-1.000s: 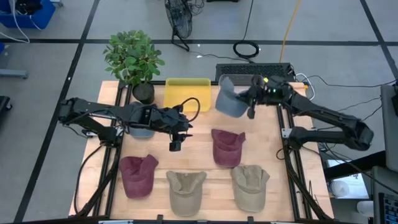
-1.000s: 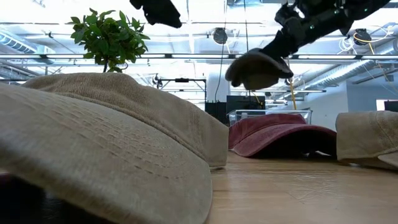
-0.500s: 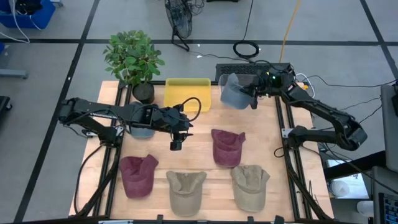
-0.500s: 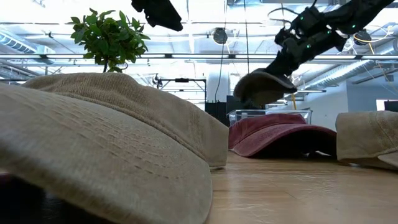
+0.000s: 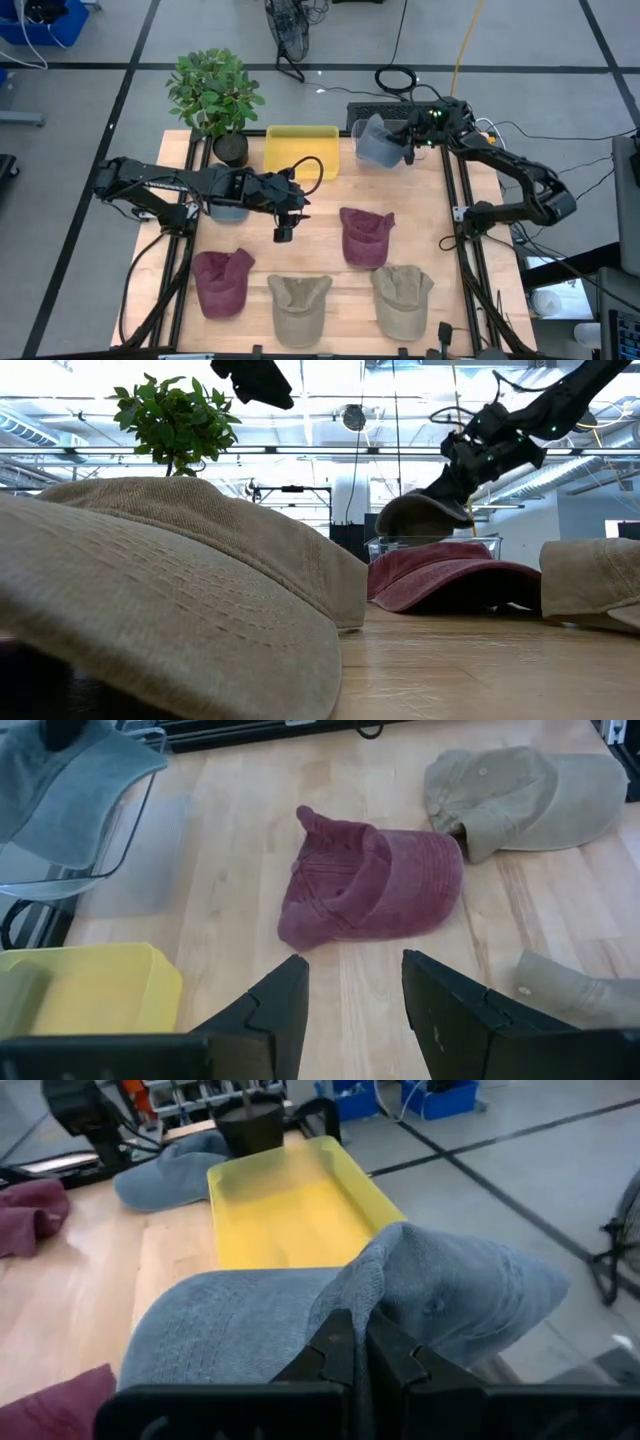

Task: Pick & Place hat
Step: Put the right blue cap into the transparent bin

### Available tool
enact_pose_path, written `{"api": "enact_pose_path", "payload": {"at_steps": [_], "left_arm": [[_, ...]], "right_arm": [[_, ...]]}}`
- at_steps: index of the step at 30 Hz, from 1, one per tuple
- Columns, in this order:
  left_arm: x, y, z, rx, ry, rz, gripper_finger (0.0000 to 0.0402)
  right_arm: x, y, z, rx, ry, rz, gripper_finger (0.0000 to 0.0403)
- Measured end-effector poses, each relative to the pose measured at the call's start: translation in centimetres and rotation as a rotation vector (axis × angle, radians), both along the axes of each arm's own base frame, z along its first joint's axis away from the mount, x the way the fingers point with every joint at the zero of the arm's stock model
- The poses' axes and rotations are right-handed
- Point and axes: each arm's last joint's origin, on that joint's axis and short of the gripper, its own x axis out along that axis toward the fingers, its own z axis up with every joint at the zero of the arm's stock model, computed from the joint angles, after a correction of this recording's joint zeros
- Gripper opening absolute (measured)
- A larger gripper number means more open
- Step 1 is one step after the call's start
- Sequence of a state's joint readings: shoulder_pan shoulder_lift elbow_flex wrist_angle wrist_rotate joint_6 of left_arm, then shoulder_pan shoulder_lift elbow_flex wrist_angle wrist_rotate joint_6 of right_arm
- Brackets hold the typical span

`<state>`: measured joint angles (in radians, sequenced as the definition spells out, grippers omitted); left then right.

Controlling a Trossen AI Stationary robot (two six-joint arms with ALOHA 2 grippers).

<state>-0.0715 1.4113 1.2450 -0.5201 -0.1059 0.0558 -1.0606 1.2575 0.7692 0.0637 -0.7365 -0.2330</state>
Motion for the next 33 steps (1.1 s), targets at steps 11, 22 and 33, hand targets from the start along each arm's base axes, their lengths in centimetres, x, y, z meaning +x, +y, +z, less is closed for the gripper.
{"api": "enact_pose_path", "payload": {"at_steps": [11,22,33], "left_arm": [[-0.1,-1.5,0.0,-0.058,-0.010,0.065,0.0166],[-0.4,-3.2,0.1,-0.052,-0.029,0.119,0.0166],[-0.7,-4.5,0.1,-0.057,-0.043,0.145,0.0166]], "right_arm": [[-0.7,-1.8,-1.4,0.032,-0.062,0.076,0.0000],[-1.9,-3.9,-3.9,0.124,-0.102,0.107,0.0000],[-2.7,-4.7,-4.7,0.167,-0.138,0.118,0.0000]]}}
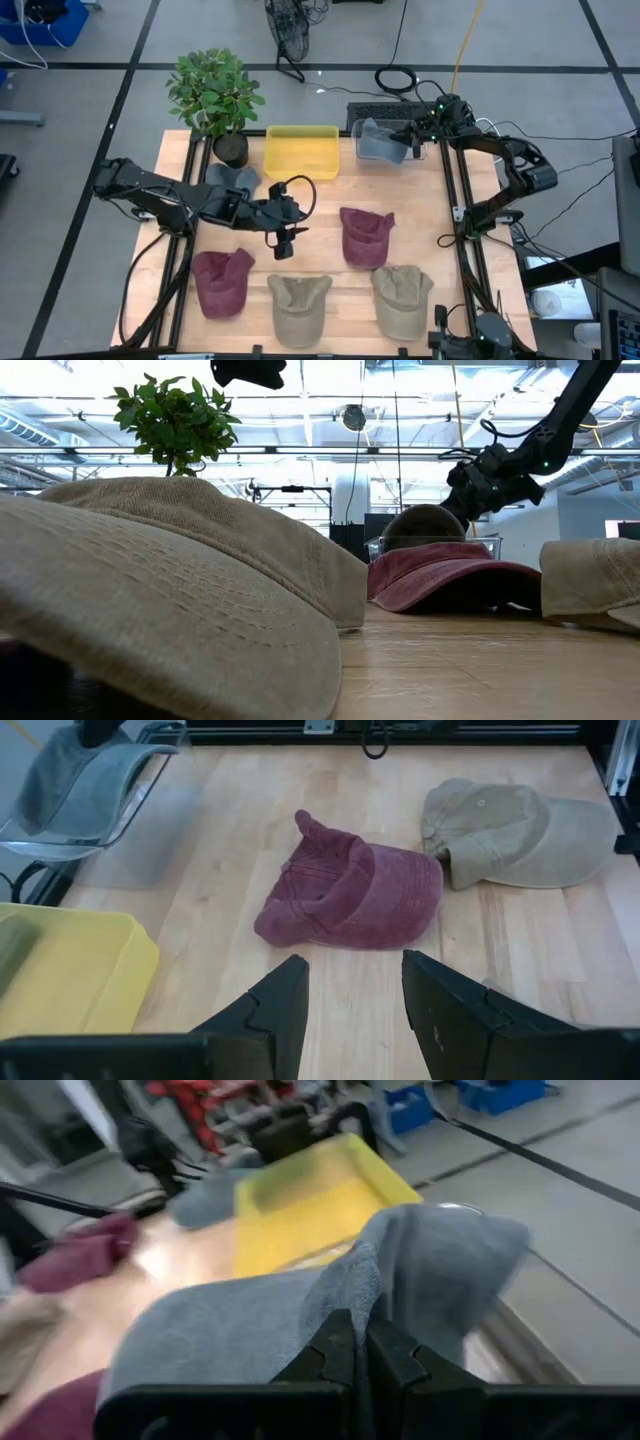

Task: Pick & Place hat
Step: Put the right blue cap into the transparent bin

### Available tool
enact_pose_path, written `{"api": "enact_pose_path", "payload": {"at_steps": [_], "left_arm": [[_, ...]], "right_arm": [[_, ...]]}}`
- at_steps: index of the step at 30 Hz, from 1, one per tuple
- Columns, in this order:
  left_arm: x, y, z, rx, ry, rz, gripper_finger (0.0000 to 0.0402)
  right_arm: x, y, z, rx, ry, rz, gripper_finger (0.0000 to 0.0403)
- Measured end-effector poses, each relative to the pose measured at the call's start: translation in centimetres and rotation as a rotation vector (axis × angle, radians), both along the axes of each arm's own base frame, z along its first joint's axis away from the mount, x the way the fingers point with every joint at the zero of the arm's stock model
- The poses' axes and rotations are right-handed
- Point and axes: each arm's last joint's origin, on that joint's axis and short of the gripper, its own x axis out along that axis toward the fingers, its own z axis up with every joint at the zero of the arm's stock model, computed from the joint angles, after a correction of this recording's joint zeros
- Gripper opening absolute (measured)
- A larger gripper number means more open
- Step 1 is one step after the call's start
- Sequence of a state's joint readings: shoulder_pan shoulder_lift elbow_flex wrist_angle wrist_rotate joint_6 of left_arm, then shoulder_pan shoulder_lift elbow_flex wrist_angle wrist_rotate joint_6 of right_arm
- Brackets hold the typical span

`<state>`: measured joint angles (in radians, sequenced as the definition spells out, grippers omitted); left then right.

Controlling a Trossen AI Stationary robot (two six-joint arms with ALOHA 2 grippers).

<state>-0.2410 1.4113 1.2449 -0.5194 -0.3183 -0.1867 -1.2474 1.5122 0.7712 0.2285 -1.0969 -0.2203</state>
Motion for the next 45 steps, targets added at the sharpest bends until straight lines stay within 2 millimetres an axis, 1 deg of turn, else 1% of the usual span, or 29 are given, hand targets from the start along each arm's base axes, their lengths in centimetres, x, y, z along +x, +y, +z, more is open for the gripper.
{"api": "enact_pose_path", "payload": {"at_steps": [9,14,20,25,32,45], "left_arm": [[-0.07,-0.29,0.00,-0.004,-0.003,0.002,0.0166],[-0.07,-0.29,0.00,-0.006,-0.003,0.004,0.0166],[-0.07,-0.29,0.00,-0.010,-0.004,0.007,0.0166],[-0.07,-0.29,0.00,-0.010,-0.004,0.007,0.0166],[-0.07,-0.29,0.00,-0.007,-0.003,0.005,0.0166],[-0.07,-0.29,0.00,-0.006,-0.003,0.003,0.0166]], "right_arm": [[0.06,0.41,0.33,0.137,-0.088,0.110,0.0000],[0.01,0.37,0.29,0.151,-0.081,0.094,0.0000],[-0.13,0.37,-0.32,0.141,0.001,-0.001,0.0000],[-0.16,0.47,-0.46,0.120,0.011,0.010,0.0005],[-0.17,0.38,-0.47,0.106,0.025,-0.013,0.0042],[-0.07,0.00,-0.04,0.026,0.014,-0.029,0.0135]]}}
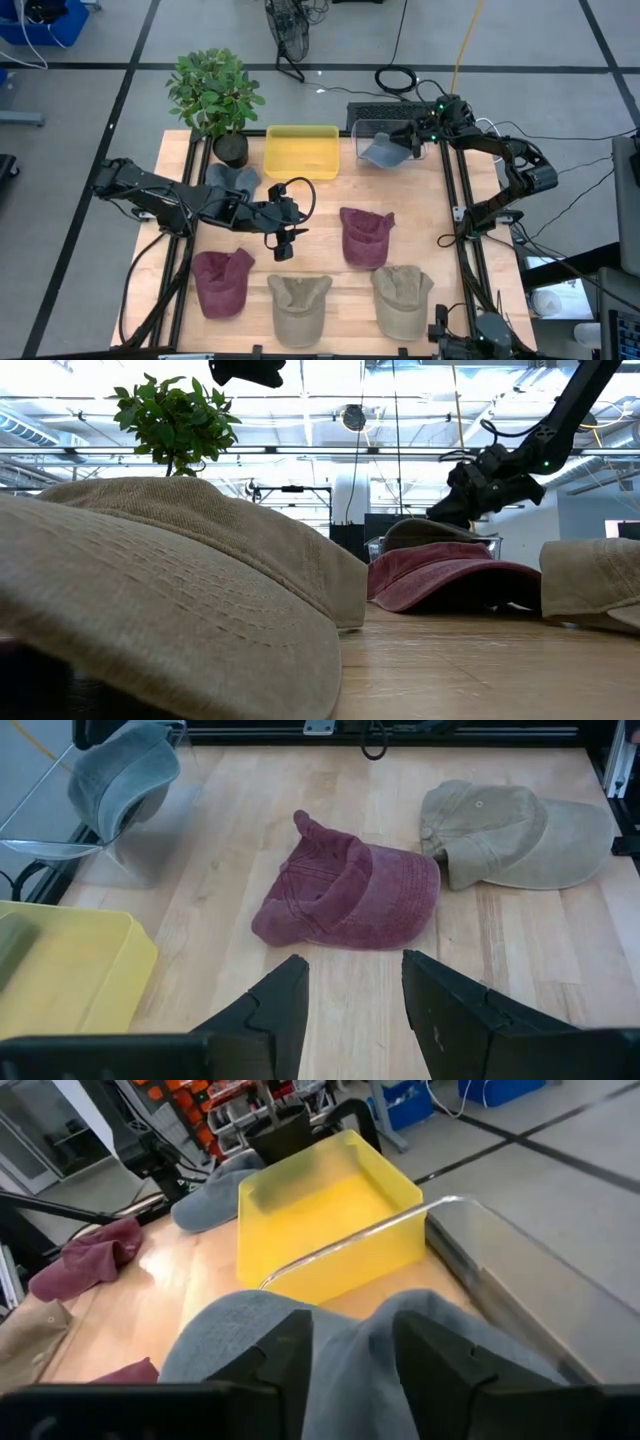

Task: Pick & Place hat
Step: Put the right blue cap into the transparent bin

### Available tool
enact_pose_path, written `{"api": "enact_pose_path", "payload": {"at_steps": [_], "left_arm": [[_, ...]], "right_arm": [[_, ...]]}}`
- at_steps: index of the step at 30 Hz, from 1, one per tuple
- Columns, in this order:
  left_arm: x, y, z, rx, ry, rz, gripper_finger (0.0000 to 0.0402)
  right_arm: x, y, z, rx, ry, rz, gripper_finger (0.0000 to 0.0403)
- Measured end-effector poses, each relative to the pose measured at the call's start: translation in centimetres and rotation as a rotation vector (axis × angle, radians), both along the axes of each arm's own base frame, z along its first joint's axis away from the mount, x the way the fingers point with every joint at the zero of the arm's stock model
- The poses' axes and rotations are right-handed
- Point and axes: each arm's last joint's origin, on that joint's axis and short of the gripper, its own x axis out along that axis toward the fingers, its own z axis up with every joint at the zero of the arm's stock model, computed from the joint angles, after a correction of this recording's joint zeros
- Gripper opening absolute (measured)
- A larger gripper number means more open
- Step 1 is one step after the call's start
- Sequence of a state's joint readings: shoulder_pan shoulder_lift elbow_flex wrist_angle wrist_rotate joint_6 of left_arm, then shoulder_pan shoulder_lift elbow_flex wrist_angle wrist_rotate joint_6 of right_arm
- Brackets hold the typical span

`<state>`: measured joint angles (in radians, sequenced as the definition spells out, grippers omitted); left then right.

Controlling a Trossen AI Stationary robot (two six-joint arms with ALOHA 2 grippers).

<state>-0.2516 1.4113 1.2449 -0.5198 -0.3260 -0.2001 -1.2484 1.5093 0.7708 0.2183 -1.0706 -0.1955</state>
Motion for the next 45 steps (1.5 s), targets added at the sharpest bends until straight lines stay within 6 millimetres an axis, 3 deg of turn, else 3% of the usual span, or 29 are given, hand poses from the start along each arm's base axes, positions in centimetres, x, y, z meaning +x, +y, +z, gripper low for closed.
{"api": "enact_pose_path", "payload": {"at_steps": [5,10,15,20,29,33,39,45], "left_arm": [[0.0,0.0,0.0,-0.002,0.000,0.001,0.0166],[0.0,0.0,0.0,0.002,0.001,-0.002,0.0166],[0.0,0.0,0.0,0.007,0.002,-0.005,0.0166],[0.0,0.0,0.0,0.011,0.003,-0.009,0.0166],[0.0,0.0,0.0,0.047,0.009,-0.036,0.0166],[0.0,0.0,0.0,0.069,0.012,-0.052,0.0166],[0.0,0.1,0.0,0.093,0.016,-0.068,0.0166],[0.1,0.1,0.0,0.111,0.018,-0.082,0.0166]], "right_arm": [[0.0,0.2,0.9,-0.053,-0.017,0.002,0.0152],[0.6,1.5,3.8,-0.140,-0.071,0.026,0.0155],[2.8,4.6,6.7,-0.275,-0.054,0.030,0.0152],[5.9,8.5,8.1,-0.402,0.009,0.010,0.0151],[10.6,14.4,5.9,-0.514,0.317,-0.022,0.0175],[12.2,16.3,4.8,-0.639,0.460,-0.120,0.0184],[13.5,17.4,3.0,-0.792,0.680,-0.300,0.0186],[14.4,17.2,0.8,-0.790,0.781,-0.360,0.0184]]}}
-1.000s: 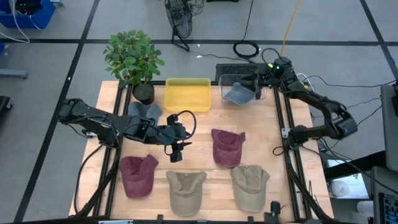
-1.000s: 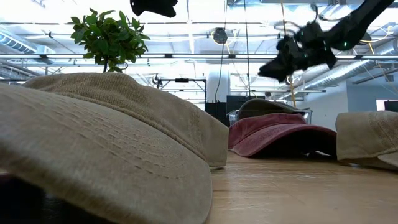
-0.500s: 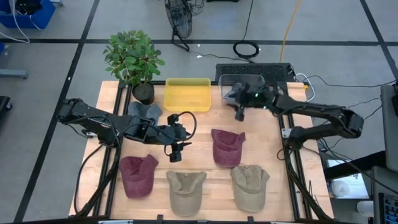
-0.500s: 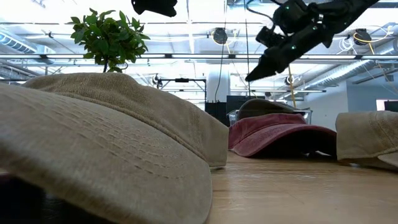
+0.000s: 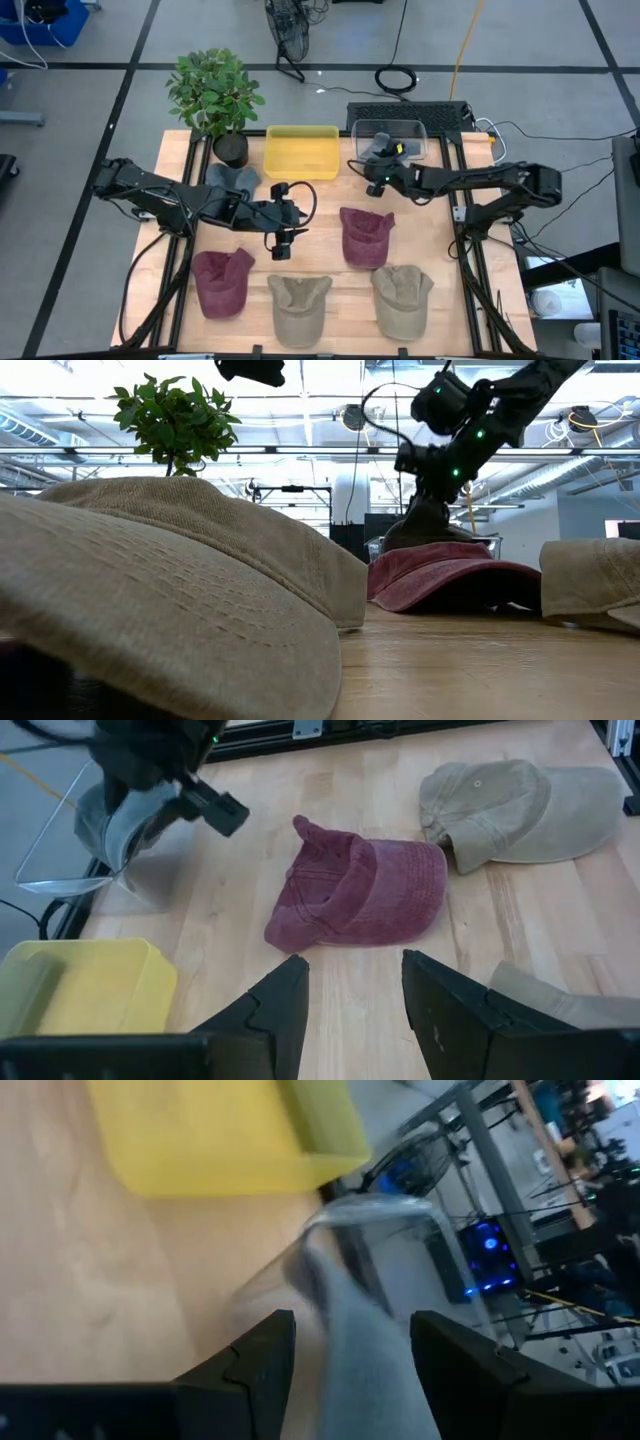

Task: Pick & Place hat
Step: Put the right blue cap into the transparent bin

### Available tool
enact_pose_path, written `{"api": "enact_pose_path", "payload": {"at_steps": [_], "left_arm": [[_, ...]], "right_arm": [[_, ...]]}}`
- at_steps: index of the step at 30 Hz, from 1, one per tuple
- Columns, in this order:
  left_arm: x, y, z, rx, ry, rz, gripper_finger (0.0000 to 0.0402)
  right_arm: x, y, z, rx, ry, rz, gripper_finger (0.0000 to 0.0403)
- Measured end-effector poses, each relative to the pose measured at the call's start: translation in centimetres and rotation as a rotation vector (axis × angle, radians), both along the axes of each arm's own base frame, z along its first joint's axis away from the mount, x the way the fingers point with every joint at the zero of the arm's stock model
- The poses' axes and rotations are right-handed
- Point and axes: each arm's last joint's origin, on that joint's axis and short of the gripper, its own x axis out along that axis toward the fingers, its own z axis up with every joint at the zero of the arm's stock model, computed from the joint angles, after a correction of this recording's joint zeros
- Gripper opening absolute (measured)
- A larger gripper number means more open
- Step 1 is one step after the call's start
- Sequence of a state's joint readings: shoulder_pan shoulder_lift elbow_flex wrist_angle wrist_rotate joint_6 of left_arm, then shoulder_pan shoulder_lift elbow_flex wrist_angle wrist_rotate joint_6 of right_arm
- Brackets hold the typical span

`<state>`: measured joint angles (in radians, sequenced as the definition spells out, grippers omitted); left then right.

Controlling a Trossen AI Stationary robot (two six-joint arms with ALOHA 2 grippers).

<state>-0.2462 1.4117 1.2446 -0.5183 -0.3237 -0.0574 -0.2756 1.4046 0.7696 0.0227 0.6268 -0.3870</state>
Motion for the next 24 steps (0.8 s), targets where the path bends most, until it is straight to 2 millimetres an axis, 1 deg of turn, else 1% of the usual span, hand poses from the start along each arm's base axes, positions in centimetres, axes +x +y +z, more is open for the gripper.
{"api": "enact_pose_path", "payload": {"at_steps": [5,8,12,18,24], "left_arm": [[0.0,0.0,0.0,0.003,-0.004,-0.004,0.0166],[0.1,0.0,0.1,0.004,-0.015,-0.007,0.0166],[0.2,-0.1,0.2,-0.001,-0.028,-0.009,0.0166],[0.2,-0.1,0.2,-0.013,-0.031,-0.001,0.0166],[0.2,-0.1,0.2,-0.016,-0.030,0.002,0.0166]], "right_arm": [[0.5,0.0,-1.2,-0.020,0.044,-0.022,0.0180],[0.5,-0.1,-1.3,-0.055,0.065,-0.064,0.0171],[0.4,-0.1,-1.1,-0.062,0.058,-0.071,0.0153],[0.2,-0.1,-0.3,-0.077,0.036,-0.064,0.0110],[0.0,0.0,0.3,-0.094,0.033,-0.054,0.0050]]}}
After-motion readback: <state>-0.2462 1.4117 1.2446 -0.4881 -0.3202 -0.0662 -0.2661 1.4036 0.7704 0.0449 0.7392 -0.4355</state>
